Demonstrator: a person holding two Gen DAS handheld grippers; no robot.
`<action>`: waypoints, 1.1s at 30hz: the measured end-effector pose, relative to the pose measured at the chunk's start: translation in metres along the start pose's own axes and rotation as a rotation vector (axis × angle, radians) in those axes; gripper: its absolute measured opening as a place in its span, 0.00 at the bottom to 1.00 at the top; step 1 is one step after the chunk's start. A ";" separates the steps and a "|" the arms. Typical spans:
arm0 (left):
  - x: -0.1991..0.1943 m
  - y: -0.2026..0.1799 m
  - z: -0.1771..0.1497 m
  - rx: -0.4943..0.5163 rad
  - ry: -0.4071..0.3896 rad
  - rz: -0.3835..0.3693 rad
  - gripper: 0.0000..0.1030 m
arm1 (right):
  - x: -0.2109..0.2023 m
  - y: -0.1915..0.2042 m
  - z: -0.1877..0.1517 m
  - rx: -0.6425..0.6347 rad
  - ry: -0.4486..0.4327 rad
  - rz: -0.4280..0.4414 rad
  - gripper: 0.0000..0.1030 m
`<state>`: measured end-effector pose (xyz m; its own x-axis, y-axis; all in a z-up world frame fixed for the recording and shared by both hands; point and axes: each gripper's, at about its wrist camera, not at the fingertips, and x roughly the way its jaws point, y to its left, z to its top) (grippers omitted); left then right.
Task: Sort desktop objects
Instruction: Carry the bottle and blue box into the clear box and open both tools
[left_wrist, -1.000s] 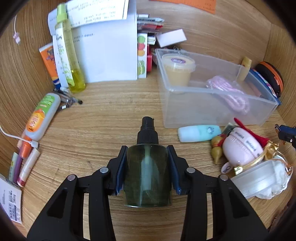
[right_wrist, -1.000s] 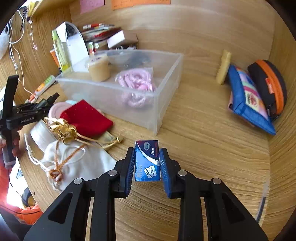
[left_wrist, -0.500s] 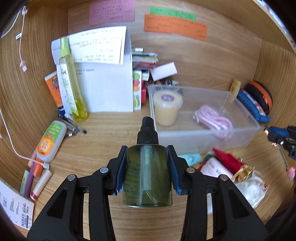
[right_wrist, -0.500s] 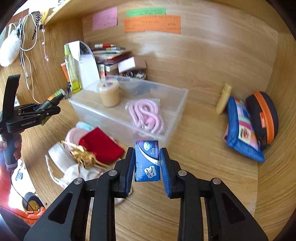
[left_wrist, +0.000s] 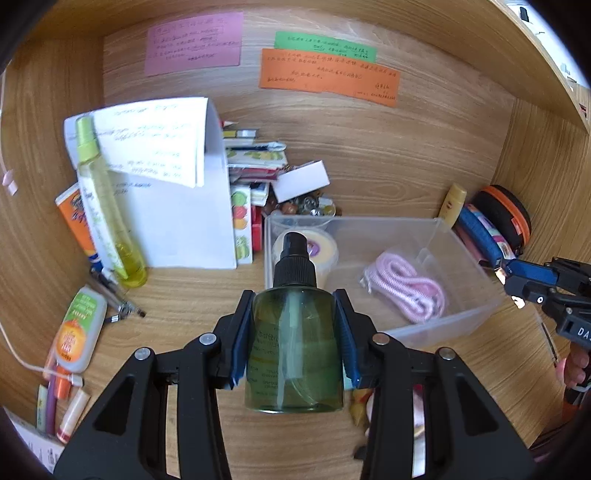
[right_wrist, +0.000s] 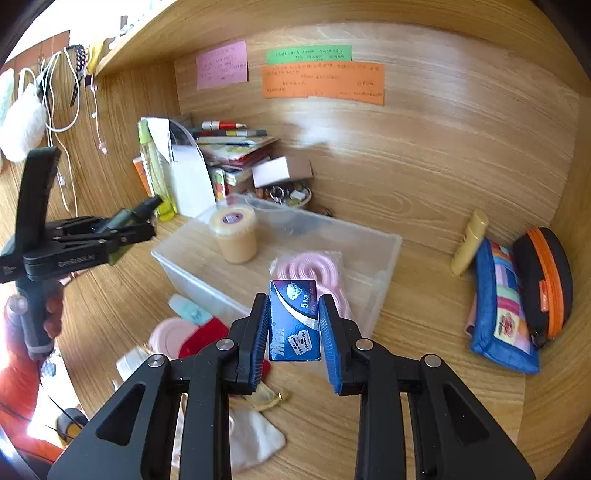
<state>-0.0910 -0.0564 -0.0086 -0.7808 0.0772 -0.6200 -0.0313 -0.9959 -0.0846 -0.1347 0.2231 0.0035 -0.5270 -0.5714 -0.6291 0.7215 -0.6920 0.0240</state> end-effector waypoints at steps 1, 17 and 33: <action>0.001 -0.002 0.003 0.007 -0.001 -0.005 0.40 | 0.001 0.000 0.002 0.000 -0.001 0.005 0.24; 0.043 -0.031 0.029 0.064 0.041 -0.069 0.40 | 0.050 -0.006 0.029 0.041 0.019 0.070 0.24; 0.075 -0.042 0.021 0.114 0.103 -0.105 0.40 | 0.104 -0.003 0.025 0.042 0.124 0.092 0.24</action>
<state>-0.1614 -0.0098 -0.0352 -0.7020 0.1791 -0.6893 -0.1842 -0.9806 -0.0672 -0.2030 0.1548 -0.0422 -0.3981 -0.5761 -0.7138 0.7436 -0.6583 0.1166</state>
